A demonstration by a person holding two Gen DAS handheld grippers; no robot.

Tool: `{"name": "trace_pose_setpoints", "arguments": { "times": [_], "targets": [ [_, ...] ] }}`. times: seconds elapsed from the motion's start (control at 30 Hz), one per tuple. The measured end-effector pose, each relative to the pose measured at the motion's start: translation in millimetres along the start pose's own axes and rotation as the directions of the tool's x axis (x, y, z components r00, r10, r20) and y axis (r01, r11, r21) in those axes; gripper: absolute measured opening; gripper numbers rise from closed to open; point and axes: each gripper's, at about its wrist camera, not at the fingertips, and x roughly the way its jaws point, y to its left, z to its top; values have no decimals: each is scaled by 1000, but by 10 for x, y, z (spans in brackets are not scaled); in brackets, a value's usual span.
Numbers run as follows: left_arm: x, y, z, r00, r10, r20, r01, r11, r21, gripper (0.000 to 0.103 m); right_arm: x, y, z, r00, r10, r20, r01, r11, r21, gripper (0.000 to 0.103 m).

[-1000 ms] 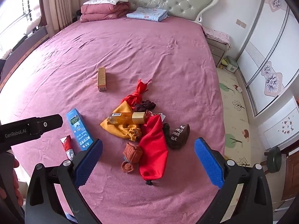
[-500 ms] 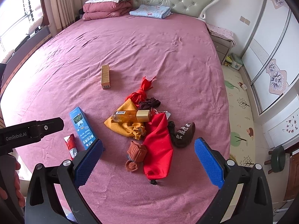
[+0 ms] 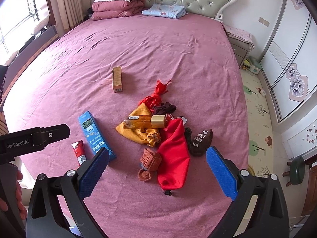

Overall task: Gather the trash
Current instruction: 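Move both tools toward the items piled on the bed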

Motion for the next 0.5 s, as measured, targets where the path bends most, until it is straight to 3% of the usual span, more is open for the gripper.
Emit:
{"name": "trace_pose_setpoints", "arguments": {
  "times": [0.5],
  "targets": [
    [11, 37, -14, 1000, -3, -10, 3, 1000, -12, 99, 15, 39, -15, 1000, 12, -13, -12, 1000, -7, 94]
  ]
}}
